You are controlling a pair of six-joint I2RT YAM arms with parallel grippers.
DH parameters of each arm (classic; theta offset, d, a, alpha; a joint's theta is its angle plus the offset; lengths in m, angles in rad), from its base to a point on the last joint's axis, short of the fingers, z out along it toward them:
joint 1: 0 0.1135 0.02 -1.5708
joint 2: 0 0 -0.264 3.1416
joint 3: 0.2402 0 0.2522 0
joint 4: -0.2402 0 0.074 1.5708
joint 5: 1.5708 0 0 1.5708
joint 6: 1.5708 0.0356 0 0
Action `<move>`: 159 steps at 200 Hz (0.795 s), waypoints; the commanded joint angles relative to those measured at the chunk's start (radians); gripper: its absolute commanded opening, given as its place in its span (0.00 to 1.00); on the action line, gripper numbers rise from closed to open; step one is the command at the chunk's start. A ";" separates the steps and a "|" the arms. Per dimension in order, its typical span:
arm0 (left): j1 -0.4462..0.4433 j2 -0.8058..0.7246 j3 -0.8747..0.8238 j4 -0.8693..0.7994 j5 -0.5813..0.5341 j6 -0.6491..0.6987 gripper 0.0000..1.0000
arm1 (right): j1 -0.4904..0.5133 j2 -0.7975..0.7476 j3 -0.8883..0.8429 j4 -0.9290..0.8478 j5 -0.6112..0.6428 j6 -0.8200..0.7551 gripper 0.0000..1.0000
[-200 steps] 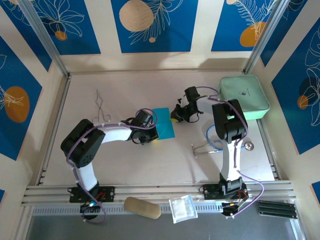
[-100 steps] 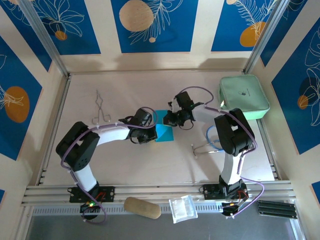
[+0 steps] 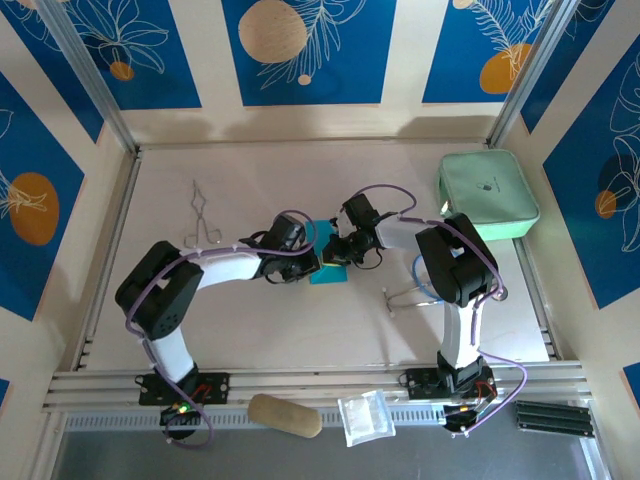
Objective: Fold a paper plane with a square sheet of paper (pick it up from the middle)
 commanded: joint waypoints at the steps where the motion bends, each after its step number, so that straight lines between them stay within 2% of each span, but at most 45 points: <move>1: 0.002 0.035 0.021 0.003 -0.010 -0.024 0.00 | -0.001 0.023 0.010 0.001 -0.040 -0.030 0.00; 66: 0.001 0.067 0.012 -0.065 -0.030 -0.048 0.00 | 0.014 -0.011 -0.032 0.037 -0.040 -0.072 0.00; 103: 0.003 0.065 0.008 -0.127 -0.041 -0.061 0.00 | 0.016 0.010 -0.033 0.017 0.009 -0.067 0.00; 159: 0.003 0.062 -0.018 -0.192 -0.038 -0.088 0.00 | -0.091 0.035 -0.043 0.038 0.051 -0.003 0.00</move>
